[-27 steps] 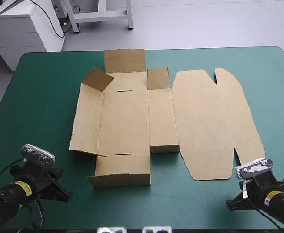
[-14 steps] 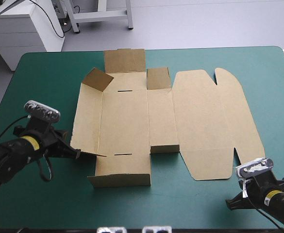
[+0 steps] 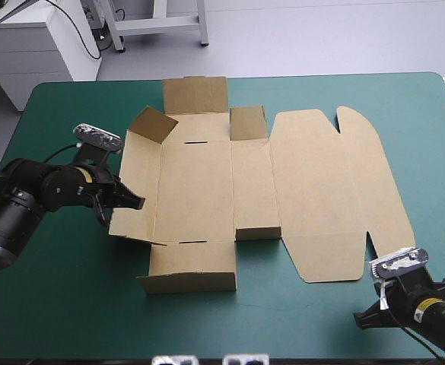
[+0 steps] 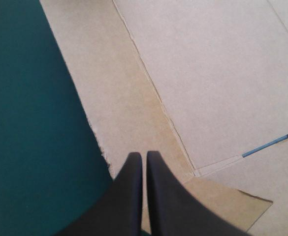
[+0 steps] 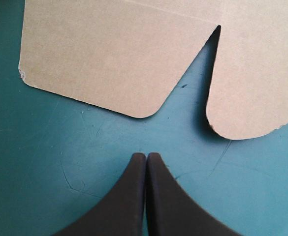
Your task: Fold the box
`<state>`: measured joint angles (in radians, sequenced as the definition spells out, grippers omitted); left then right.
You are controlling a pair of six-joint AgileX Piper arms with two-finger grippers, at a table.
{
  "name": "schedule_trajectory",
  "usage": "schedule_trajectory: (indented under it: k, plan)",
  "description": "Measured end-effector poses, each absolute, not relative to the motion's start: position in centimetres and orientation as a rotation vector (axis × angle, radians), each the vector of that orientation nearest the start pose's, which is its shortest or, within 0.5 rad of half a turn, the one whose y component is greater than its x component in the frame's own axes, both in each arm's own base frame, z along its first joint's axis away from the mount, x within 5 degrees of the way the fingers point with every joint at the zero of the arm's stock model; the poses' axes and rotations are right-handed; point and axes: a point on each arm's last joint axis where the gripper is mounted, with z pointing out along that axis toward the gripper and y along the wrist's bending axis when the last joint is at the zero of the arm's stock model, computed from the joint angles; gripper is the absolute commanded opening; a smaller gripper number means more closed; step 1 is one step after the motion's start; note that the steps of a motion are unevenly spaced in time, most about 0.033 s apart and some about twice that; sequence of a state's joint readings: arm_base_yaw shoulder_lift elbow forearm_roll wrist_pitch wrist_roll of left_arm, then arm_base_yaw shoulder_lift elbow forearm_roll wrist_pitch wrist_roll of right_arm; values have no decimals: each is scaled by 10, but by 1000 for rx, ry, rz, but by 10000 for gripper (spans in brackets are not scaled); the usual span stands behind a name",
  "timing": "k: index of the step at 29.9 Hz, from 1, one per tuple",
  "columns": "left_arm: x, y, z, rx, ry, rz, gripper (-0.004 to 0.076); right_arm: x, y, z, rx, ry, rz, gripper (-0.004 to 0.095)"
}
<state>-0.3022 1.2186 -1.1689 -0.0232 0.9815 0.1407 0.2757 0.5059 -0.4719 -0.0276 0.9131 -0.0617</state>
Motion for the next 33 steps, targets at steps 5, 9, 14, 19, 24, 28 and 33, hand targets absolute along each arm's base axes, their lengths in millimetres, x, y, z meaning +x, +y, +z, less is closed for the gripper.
schedule_trajectory:
  k: [5, 9, 14, 19, 24, 28, 33]
  plan:
    - [236, -33, 359, 435, 2505, -216, 15, 78, 20, 260, -419, 2395, 62, -14]
    - [233, 7, 357, 314, 2549, -334, 15, 78, 20, 260, -419, 2395, 62, -14]
    - [227, 48, 360, 163, 2493, -436, 15, 78, 20, 260, -419, 2395, 62, -14]
    - [225, 66, 364, 40, 2424, -472, 15, 78, 20, 260, -419, 2395, 62, -14]
    - [235, 68, 358, 13, 2409, -567, 125, 78, 20, 260, -419, 2395, 62, -14]
    - [249, 73, 345, -8, 2416, -646, 344, 78, 20, 260, -419, 2396, 62, -14]
    - [262, 80, 328, -38, 2452, -697, 515, 78, 20, 260, -419, 2396, 62, -14]
